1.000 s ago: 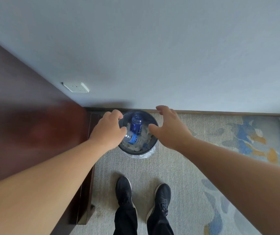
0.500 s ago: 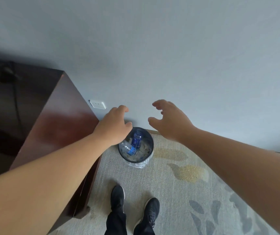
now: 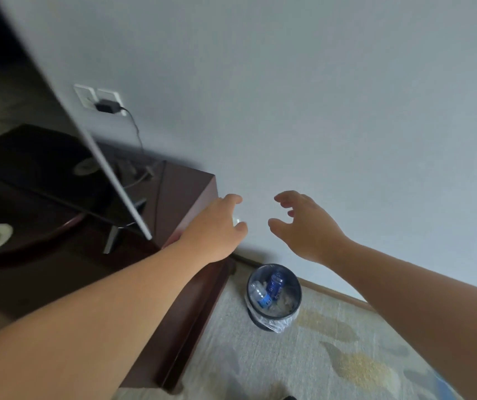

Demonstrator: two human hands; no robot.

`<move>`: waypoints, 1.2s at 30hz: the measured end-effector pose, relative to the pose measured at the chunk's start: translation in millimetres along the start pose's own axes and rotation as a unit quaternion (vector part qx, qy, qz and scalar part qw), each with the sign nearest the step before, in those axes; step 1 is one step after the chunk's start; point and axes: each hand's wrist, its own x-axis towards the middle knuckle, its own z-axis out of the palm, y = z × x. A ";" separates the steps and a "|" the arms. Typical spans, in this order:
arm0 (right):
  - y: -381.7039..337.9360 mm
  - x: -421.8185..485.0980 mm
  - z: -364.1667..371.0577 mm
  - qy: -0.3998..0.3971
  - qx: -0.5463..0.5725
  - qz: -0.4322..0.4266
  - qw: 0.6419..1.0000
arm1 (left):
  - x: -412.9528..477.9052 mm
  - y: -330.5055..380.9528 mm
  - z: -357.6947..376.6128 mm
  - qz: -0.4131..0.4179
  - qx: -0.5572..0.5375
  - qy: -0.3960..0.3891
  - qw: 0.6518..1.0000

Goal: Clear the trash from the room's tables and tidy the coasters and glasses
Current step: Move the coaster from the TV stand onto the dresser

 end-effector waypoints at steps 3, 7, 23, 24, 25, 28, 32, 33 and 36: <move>-43.0 -26.0 5.7 0.000 -0.004 -0.029 1.000 | -49.9 -11.6 -35.4 -0.001 -0.004 0.037 0.999; -107.4 -58.9 14.9 -0.009 -0.012 -0.086 0.996 | -114.6 -35.6 -83.6 -0.012 0.005 0.085 0.996; -297.8 -79.0 57.6 -0.108 0.007 -0.331 0.937 | -262.9 -106.4 -225.6 -0.210 0.052 0.267 0.939; -304.7 -77.1 61.9 -0.117 0.010 -0.344 0.931 | -268.6 -108.7 -228.8 -0.226 0.054 0.275 0.933; -311.2 -75.4 66.7 -0.127 0.012 -0.358 0.925 | -274.5 -110.9 -231.4 -0.242 0.057 0.282 0.927; -330.1 -71.7 83.5 -0.153 0.009 -0.391 0.907 | -293.1 -116.4 -237.0 -0.288 0.055 0.297 0.909; -354.9 -76.4 110.7 -0.193 0.016 -0.422 0.885 | -323.8 -121.6 -238.8 -0.335 0.061 0.304 0.890; -361.2 -80.6 117.5 -0.206 0.019 -0.430 0.879 | -333.1 -123.8 -238.7 -0.345 0.066 0.308 0.884; -381.2 -99.3 135.8 -0.239 0.026 -0.457 0.856 | -364.0 -132.2 -240.3 -0.378 0.081 0.322 0.864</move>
